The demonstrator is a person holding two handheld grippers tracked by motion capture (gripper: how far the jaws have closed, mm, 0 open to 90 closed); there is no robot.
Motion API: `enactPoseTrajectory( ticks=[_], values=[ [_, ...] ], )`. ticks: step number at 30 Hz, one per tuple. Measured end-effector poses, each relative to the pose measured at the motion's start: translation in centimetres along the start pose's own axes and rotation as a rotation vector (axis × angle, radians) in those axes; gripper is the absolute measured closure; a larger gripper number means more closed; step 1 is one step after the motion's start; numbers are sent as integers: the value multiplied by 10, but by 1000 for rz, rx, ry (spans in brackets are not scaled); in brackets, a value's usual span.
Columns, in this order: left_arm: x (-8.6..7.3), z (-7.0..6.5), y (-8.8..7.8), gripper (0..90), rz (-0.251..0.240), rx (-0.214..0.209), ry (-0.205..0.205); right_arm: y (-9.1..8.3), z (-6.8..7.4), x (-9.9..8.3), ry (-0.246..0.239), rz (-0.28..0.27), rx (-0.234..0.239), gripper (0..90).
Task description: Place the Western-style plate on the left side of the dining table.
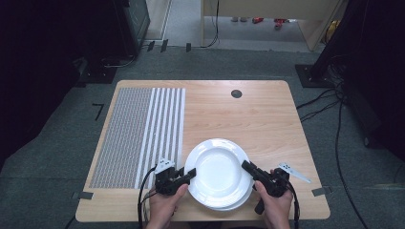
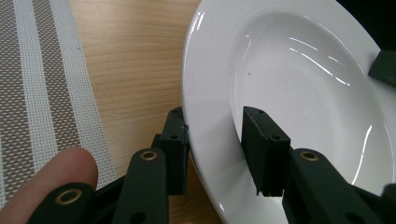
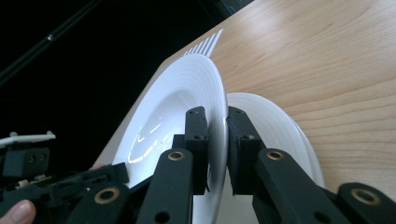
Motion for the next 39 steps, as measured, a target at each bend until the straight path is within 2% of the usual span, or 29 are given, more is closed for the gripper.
enactPoseTrajectory(
  ticks=[6,14,19,22,32,39],
  values=[
    [3,0,-3,652,-6,-23,-14,0,2,3,19,-15,14,833],
    [9,3,-8,663,-24,-48,-24,3,9,12,1,-20,34,840],
    [19,6,-16,675,-43,-59,-34,8,16,17,1,-15,55,841],
    [26,8,-22,684,-58,-65,-39,13,19,20,18,-15,70,841],
    [54,27,-47,704,-117,-59,-70,41,43,34,9,7,135,846],
    [73,48,-64,706,-136,-40,-86,70,62,41,1,31,162,846]
  ],
)
Point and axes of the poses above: each handheld gripper's, and its own axes: y roughly forward along the jaws, x roughly out of its top, z roughly to its left, the point moved 4 cm from there along y, roughly forward along the jaws, and after that the axes turned 7 degrees about -y, right-handed, at the moved point
